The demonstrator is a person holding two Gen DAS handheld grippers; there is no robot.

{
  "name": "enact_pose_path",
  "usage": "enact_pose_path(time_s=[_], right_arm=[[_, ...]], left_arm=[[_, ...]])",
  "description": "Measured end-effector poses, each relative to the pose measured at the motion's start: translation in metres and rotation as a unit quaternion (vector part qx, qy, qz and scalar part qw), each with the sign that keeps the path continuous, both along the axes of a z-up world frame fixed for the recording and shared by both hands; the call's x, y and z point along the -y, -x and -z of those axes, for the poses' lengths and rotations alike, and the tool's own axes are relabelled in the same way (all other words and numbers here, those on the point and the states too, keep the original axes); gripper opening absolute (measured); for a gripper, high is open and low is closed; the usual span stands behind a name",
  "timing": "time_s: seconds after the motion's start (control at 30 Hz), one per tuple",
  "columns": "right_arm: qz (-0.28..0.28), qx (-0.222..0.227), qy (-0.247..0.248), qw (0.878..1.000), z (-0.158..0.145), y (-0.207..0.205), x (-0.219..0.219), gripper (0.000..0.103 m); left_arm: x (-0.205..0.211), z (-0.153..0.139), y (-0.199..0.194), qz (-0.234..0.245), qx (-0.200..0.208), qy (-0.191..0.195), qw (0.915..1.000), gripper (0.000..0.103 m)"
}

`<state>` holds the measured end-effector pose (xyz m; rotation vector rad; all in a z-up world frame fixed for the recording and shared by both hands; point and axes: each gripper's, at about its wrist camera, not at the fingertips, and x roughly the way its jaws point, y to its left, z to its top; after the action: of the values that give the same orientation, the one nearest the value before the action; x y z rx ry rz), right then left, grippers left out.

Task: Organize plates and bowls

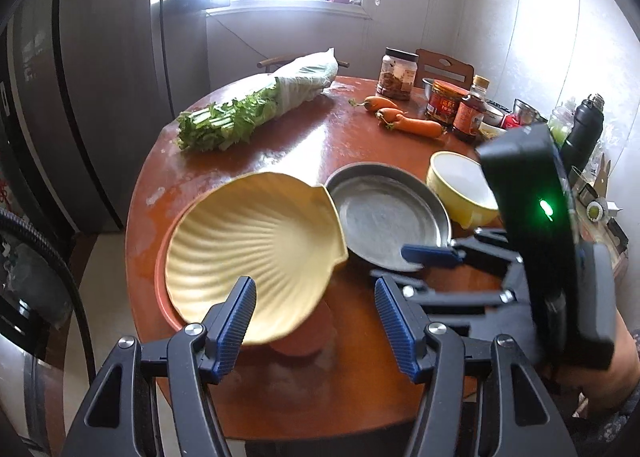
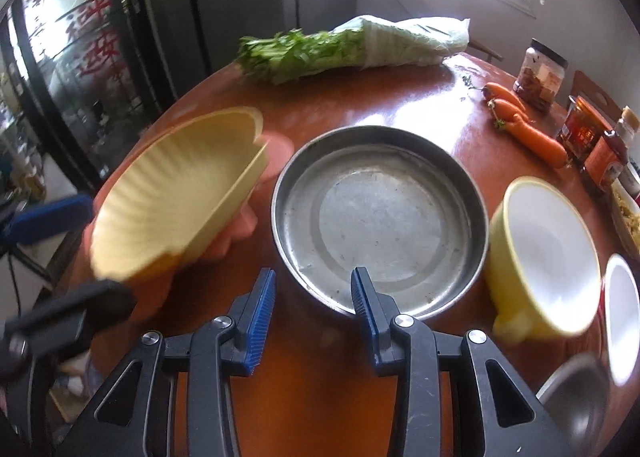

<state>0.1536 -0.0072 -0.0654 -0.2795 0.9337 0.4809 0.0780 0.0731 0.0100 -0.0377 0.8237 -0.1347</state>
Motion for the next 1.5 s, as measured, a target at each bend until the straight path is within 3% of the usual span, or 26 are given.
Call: enact_pose_path(time_s=[0.27, 0.63, 0.87, 1.03, 1.17, 1.33, 1.5], right_arm=[[-0.035, -0.01, -0.01, 0.999, 0.003, 0.055, 0.004, 0.04], [-0.052, -0.008, -0.023, 0.998, 0.002, 0.088, -0.003, 0.04], [0.011, 0.015, -0.064, 0.998, -0.017, 0.1, 0.037, 0.042], [0.078, 0.042, -0.091, 0.992, -0.026, 0.111, 0.072, 0.053], [0.115, 0.018, -0.126, 0.985, -0.019, 0.109, 0.092, 0.053], [0.148, 0.004, -0.134, 0.98, -0.01, 0.103, 0.105, 0.053], [0.16, 0.024, -0.122, 0.979, -0.01, 0.097, 0.106, 0.053]], left_arm=[[0.012, 0.007, 0.024, 0.009, -0.006, -0.001, 0.9999, 0.062], [0.013, 0.012, 0.034, -0.009, -0.017, -0.002, 0.9998, 0.062], [0.016, 0.016, 0.031, -0.021, -0.029, 0.003, 0.9993, 0.062], [0.023, 0.024, 0.025, -0.017, -0.042, 0.007, 0.9989, 0.062], [0.034, 0.027, 0.021, -0.01, -0.043, 0.003, 0.999, 0.062], [0.041, 0.03, 0.013, -0.008, -0.048, -0.001, 0.9988, 0.062], [0.049, 0.034, 0.005, -0.008, -0.053, -0.004, 0.9986, 0.062]])
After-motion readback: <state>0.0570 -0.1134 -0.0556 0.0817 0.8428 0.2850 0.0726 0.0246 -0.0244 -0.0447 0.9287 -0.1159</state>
